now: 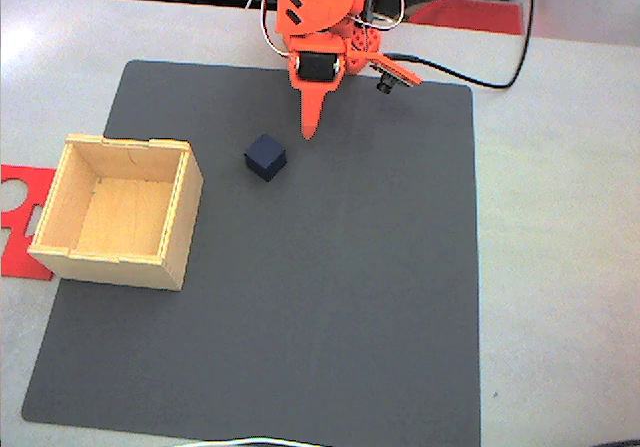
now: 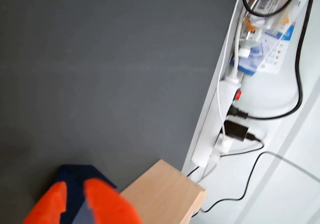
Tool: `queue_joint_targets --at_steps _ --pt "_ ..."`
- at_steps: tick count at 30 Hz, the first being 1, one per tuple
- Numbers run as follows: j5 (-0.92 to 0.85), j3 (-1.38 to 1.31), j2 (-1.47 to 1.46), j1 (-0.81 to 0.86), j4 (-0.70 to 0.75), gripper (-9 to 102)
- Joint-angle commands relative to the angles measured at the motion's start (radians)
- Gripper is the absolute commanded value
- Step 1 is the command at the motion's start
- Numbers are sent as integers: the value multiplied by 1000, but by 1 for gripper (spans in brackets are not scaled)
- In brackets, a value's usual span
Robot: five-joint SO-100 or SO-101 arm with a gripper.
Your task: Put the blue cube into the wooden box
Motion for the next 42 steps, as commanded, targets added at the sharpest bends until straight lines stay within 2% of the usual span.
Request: queue_joint_targets --at_steps 1,7,10,13,16,20,26,30,37,42 --pt "-38 -3 15 6 -2 15" --pt "-44 -26 -34 18 -100 23" --pt "-63 -140 -278 26 -173 25" --pt "-107 -362 -624 55 -204 27" --pt "-202 -632 -910 51 -107 28" --pt "-388 -897 -1092 15 107 27" --pt "-681 -1005 -1091 -21 376 27" --pt "-818 -1006 -1062 12 463 27" --pt "-1049 -1000 -992 160 495 28" --pt "-1221 -977 -931 330 437 29"
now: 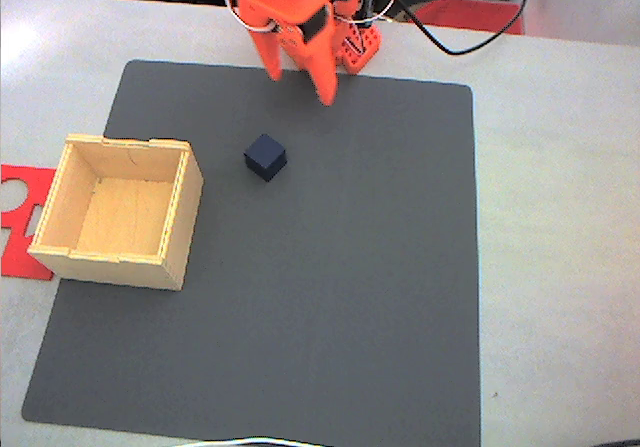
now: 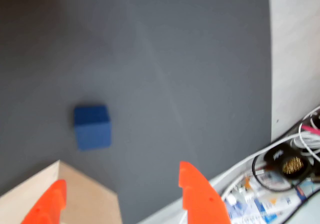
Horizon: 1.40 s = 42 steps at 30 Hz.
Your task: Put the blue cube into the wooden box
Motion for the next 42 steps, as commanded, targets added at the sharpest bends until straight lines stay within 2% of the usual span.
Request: queue_joint_targets --at_steps 1,5,10,22,24,30,34,42 --pt "-104 15 51 104 -72 29" --pt "-163 224 189 170 -279 28" --pt "-84 265 120 133 -256 27" --pt "55 235 -130 58 -394 25" --pt "126 164 -175 29 -354 25" --pt "285 -383 -170 -72 60 24" --pt "333 -534 -89 -89 66 20" --pt "311 -548 -5 17 66 3"
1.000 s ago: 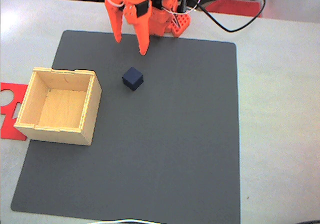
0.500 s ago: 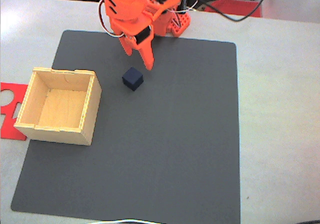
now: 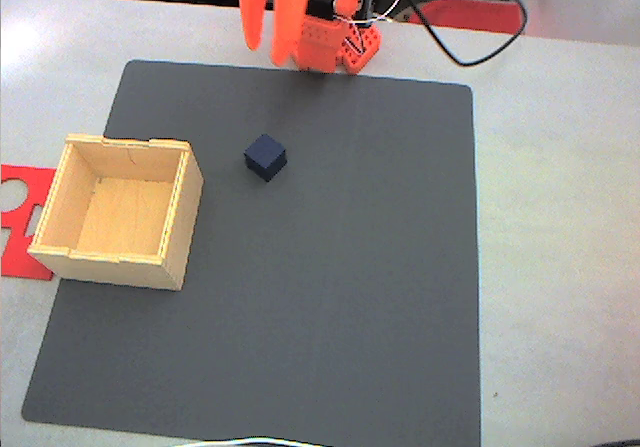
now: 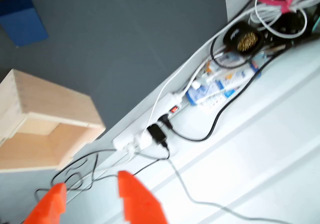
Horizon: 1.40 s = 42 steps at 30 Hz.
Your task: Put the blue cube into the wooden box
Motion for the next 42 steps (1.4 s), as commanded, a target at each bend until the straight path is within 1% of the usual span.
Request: queue_joint_targets --at_steps 1,6,8,13,17,20,24,29,36,42 --pt "-35 -40 9 61 6 2" --pt "-100 -31 -35 221 -15 0" --pt "-101 -23 -51 250 -21 1" --pt "-91 67 -35 230 -48 8" --pt "-78 192 -2 212 -121 13" --pt "-44 310 58 158 -175 15" --pt "9 391 80 98 -198 19" --pt "25 494 75 83 -267 24" --pt "20 534 46 98 -330 25" --pt "17 624 41 94 -394 25"
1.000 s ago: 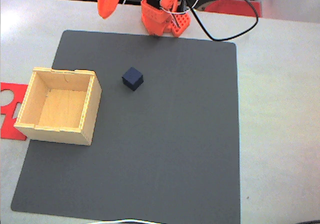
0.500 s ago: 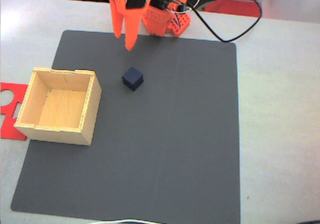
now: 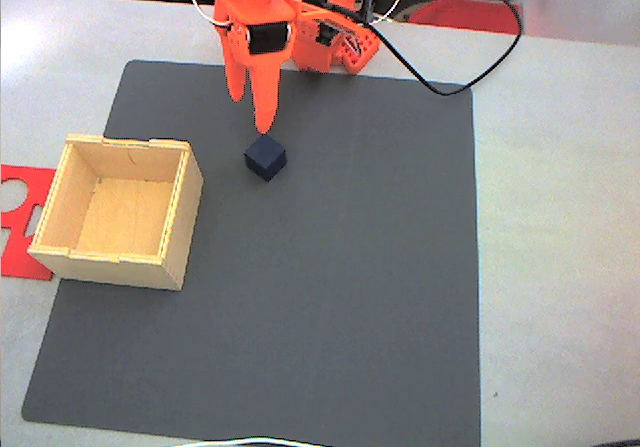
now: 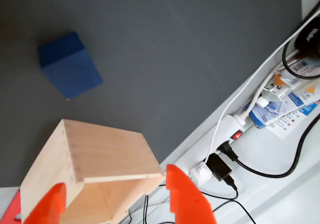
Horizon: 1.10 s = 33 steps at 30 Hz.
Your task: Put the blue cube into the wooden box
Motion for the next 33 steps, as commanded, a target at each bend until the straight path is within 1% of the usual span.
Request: queue_joint_targets --at_steps 1,17,33 --pt "-3 35 -3 -9 -37 25" --pt "31 249 0 -17 -158 25" --pt "57 364 -75 -18 -357 25"
